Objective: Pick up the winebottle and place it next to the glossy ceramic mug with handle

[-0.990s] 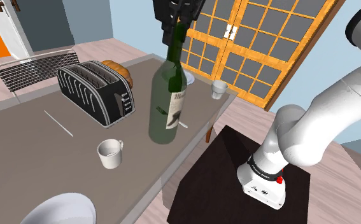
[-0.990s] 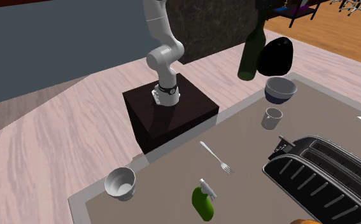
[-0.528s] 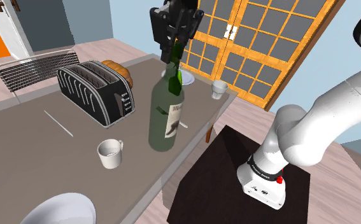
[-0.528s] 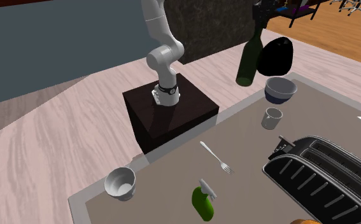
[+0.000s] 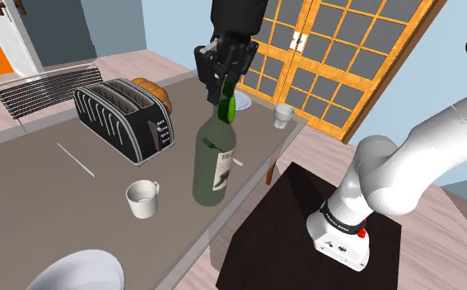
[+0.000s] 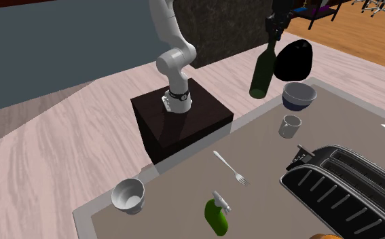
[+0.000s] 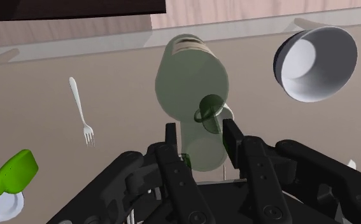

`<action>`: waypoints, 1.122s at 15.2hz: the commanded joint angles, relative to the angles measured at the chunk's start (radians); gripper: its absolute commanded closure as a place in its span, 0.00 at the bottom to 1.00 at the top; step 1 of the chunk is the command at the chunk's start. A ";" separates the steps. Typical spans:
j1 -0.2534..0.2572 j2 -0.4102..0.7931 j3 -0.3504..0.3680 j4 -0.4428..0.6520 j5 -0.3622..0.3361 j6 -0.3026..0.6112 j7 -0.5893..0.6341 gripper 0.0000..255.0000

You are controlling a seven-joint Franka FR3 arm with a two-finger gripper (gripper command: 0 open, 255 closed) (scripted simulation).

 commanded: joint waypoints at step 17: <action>0.011 -0.035 0.012 -0.271 0.017 0.238 -0.004 1.00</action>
